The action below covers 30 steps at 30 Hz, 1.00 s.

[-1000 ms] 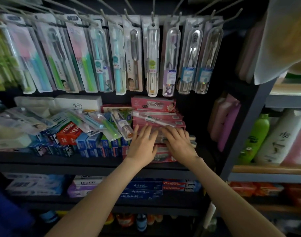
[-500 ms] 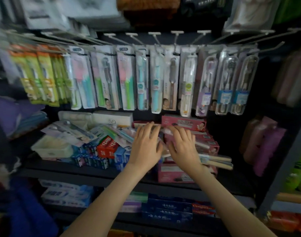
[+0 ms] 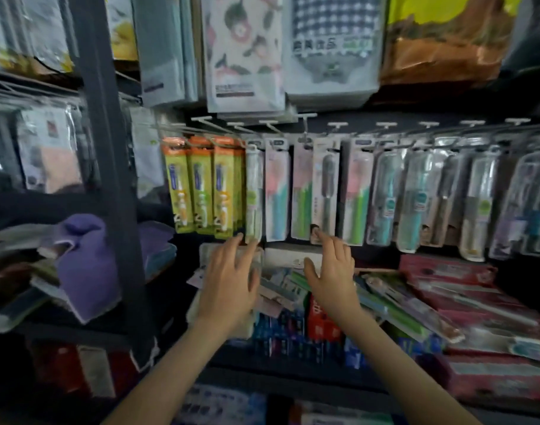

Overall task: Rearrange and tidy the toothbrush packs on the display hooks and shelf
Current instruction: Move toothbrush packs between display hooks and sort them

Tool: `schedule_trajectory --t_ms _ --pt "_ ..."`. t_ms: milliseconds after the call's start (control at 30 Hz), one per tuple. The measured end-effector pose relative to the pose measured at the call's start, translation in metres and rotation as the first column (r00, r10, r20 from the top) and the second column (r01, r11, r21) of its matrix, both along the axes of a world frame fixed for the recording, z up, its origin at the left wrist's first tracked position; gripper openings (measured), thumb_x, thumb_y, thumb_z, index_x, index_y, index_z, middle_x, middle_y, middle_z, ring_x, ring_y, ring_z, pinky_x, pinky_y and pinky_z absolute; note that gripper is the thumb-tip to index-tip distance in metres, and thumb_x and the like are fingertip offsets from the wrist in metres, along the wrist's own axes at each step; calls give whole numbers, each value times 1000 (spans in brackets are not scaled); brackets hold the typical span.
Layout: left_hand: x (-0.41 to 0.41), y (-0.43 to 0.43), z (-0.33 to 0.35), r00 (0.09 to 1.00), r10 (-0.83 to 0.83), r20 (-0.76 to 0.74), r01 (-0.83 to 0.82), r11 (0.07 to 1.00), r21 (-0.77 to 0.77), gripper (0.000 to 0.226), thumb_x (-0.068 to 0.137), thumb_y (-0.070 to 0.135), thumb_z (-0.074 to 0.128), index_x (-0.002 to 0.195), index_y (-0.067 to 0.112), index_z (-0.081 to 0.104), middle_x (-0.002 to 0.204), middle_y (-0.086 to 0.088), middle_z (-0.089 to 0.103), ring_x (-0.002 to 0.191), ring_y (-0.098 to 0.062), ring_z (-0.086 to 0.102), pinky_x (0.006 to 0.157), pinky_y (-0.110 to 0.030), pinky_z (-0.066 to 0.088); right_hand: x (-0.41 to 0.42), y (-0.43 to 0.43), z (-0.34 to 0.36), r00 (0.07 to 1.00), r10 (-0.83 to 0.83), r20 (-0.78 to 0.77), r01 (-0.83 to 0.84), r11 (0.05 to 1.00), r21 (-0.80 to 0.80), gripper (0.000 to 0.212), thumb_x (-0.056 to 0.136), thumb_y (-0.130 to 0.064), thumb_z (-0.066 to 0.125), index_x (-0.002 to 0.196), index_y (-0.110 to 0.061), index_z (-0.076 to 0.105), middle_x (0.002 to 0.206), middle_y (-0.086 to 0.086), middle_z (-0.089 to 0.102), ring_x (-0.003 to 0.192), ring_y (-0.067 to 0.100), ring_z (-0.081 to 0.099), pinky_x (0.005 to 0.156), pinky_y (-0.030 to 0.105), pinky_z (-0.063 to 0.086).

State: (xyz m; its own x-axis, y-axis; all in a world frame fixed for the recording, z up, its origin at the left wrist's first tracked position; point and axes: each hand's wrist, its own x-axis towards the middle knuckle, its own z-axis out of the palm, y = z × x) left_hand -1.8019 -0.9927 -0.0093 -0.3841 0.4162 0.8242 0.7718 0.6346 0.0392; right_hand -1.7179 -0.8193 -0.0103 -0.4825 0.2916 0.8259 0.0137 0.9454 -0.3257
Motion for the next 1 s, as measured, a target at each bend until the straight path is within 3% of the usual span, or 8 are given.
schedule_trajectory --t_ms 200,267,433,567,667,833,933,1000 --pt "-64 -17 19 999 10 -34 -10 1000 6 58 75 13 72 130 7 54 132 -23 49 118 -40 49 97 -55 44 -43 -9 26 995 -104 15 104 991 -80 55 86 -8 61 135 -1 39 124 15 50 116 33 45 99 46 41" --pt "-80 -12 24 998 9 -59 -8 1000 15 62 75 13 73 133 8 51 134 -23 46 121 -42 46 97 -55 43 -56 -15 36 996 -77 35 80 991 -109 54 89 -7 57 138 0 34 129 15 45 121 31 41 103 40 37" --pt "-117 1 41 994 57 -91 -52 997 61 85 76 27 72 148 15 29 151 -21 26 137 -40 23 110 -56 19 -97 -33 50 996 -27 88 33 997 -67 61 94 -14 51 146 -4 20 142 11 33 131 25 33 110 35 33" --pt "-135 6 47 989 10 -150 -7 1000 24 85 78 34 71 148 15 27 154 -17 22 142 -35 13 114 -52 8 -128 -38 58 992 -91 83 88 995 42 56 93 -11 50 144 -8 26 133 11 41 120 26 42 97 34 43" --pt "-143 7 47 985 -12 -171 7 1000 -29 82 78 34 71 147 15 31 154 -14 22 142 -33 15 113 -49 8 -150 -45 53 969 -162 187 141 982 122 63 94 -19 49 147 -12 15 140 11 36 123 26 42 94 34 47" --pt "-154 3 47 985 -15 -170 4 998 -64 87 76 32 73 148 17 25 155 -12 22 143 -32 14 114 -49 8 -169 -50 58 934 -210 291 251 961 -113 77 95 -32 48 148 -17 -7 151 10 23 118 29 52 75 37 54" --pt "-157 -3 47 990 -18 -143 7 997 -74 87 77 29 72 149 19 25 156 -11 20 143 -31 13 115 -51 8 -175 -52 62 946 -178 271 246 938 -243 73 96 -30 47 148 -13 -2 139 15 42 98 29 62 60 32 48" --pt "-158 -6 46 992 -17 -126 8 997 -78 87 75 26 73 149 19 27 155 -11 22 143 -31 14 115 -52 11 -175 -53 64 951 -144 274 225 929 -292 60 95 -24 47 142 -9 14 126 16 52 92 29 62 61 32 45"
